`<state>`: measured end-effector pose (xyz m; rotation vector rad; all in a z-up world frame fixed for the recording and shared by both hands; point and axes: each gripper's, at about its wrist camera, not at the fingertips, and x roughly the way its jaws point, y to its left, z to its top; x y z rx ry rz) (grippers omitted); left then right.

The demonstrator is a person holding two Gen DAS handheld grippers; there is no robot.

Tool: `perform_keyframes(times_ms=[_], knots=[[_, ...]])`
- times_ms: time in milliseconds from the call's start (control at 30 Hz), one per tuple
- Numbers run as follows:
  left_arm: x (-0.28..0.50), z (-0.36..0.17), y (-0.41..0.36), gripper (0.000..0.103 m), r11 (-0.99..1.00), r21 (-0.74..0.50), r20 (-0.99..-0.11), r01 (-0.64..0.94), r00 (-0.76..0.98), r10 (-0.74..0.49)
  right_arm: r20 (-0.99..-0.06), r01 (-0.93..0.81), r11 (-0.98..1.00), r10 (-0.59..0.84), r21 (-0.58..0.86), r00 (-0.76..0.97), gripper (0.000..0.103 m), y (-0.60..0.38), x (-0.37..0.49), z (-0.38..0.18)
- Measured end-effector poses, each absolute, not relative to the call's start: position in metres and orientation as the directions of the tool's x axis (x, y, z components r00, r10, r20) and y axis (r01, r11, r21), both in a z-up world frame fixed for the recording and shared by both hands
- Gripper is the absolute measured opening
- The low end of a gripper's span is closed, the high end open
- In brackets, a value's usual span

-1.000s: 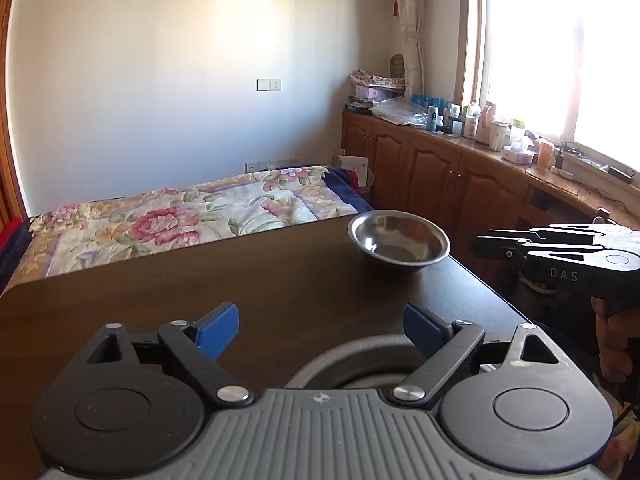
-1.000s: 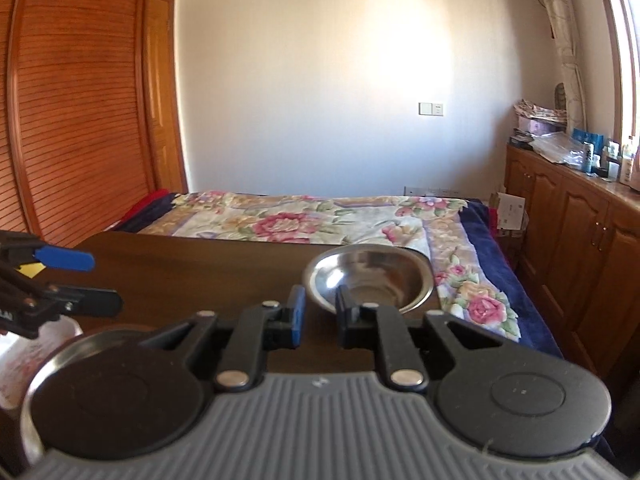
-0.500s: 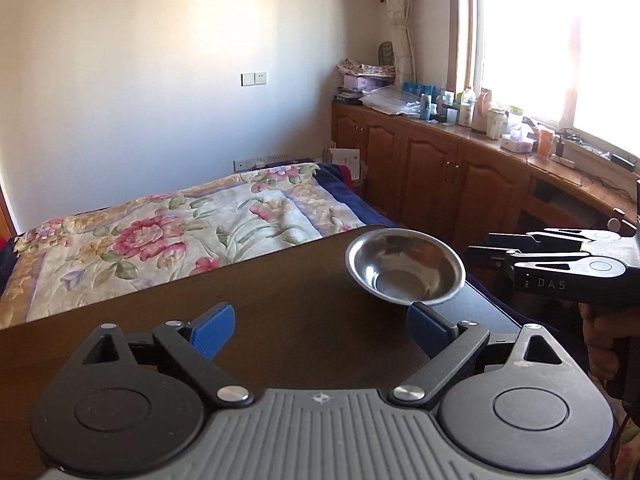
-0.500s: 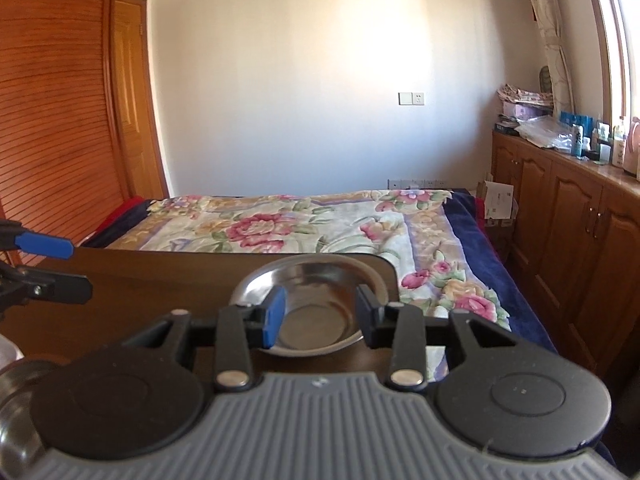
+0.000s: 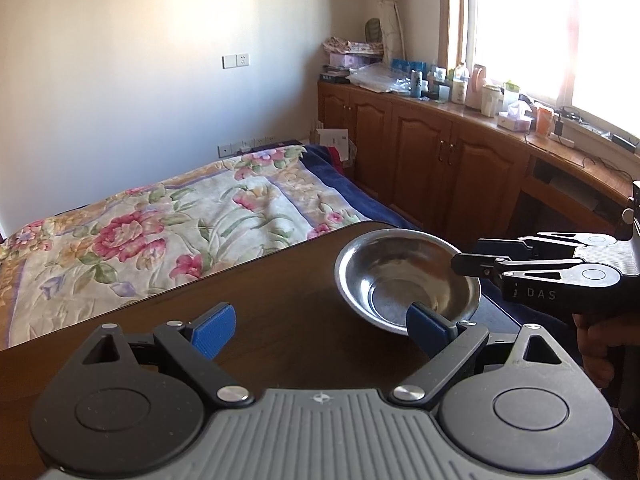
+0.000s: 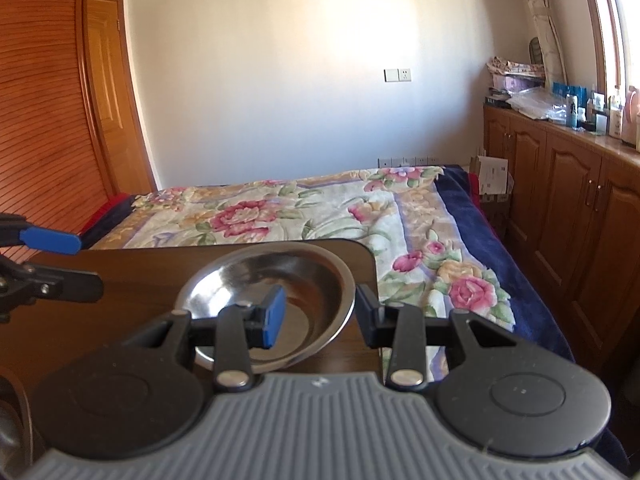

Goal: Organize plates and bowls

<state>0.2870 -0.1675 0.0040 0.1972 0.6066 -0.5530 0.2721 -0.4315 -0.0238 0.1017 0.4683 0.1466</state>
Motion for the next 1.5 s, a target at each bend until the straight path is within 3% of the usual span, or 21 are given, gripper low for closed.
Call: perform_keyframes(times_ms=[167, 300, 867, 1067, 1167, 1233, 1500], knots=[[0.301, -0.003, -0.178, 0.089, 0.826, 0.016, -0.610, 0.564, 0.660, -0.439, -0.453, -0.112, 0.982, 0.171, 0.154, 0.875, 0.040, -0.436, 0.277, -0.027], [0.314, -0.009, -0.186, 0.080, 0.820, 0.007, -0.633, 0.573, 0.637, -0.439, -0.463, -0.112, 0.980, 0.178, 0.166, 0.868, 0.040, -0.436, 0.280, -0.029], [0.347, -0.026, -0.215, 0.072, 0.797, -0.020, -0.697, 0.604, 0.563, -0.444, -0.498, -0.119, 0.973, 0.205, 0.200, 0.843, 0.040, -0.434, 0.284, -0.034], [0.357, -0.033, -0.217, 0.053, 0.795, -0.048, -0.729, 0.605, 0.522, -0.442, -0.508, -0.129, 0.964, 0.233, 0.231, 0.829, 0.040, -0.433, 0.285, -0.036], [0.361, -0.035, -0.217, 0.035, 0.796, -0.073, -0.743, 0.601, 0.499, -0.445, -0.515, -0.131, 0.958, 0.249, 0.254, 0.820, 0.037, -0.434, 0.287, -0.037], [0.361, -0.035, -0.217, 0.021, 0.794, -0.084, -0.745, 0.603, 0.490, -0.451, -0.518, -0.132, 0.956, 0.255, 0.263, 0.816, 0.028, -0.434, 0.288, -0.038], [0.353, -0.023, -0.208, 0.018, 0.801, -0.087, -0.729, 0.593, 0.510, -0.457, -0.510, -0.123, 0.954, 0.253, 0.275, 0.822, 0.021, -0.430, 0.285, -0.031]])
